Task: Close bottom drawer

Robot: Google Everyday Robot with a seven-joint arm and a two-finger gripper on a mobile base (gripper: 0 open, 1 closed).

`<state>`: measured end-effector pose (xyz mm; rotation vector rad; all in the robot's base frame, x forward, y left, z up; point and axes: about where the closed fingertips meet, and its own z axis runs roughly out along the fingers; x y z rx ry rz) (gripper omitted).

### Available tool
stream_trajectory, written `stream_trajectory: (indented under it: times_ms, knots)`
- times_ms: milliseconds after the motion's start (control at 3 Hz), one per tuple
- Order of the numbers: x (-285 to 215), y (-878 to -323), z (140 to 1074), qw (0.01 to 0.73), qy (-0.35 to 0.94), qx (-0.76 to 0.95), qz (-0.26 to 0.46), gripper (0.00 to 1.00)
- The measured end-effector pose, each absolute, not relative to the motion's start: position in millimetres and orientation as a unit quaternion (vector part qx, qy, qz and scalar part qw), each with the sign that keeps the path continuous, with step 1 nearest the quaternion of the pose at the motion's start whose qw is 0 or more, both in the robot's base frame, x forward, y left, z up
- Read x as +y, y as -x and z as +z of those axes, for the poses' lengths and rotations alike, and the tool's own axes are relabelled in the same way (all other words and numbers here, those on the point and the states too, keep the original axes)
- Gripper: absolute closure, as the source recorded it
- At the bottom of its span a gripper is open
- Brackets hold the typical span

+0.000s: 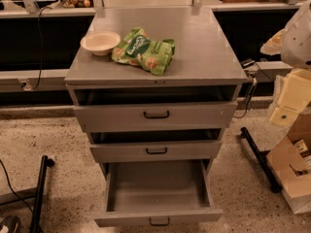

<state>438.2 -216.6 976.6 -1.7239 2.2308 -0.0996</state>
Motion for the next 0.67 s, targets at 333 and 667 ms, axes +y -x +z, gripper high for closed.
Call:
stream_trajectory:
  times_ms: [333,667]
  knots:
    - [-217,-438,977,0.16,0.603,0.781,-0.035,0.0]
    - [-223,-454,923,0.136,0.592,0.795,-0.002,0.0]
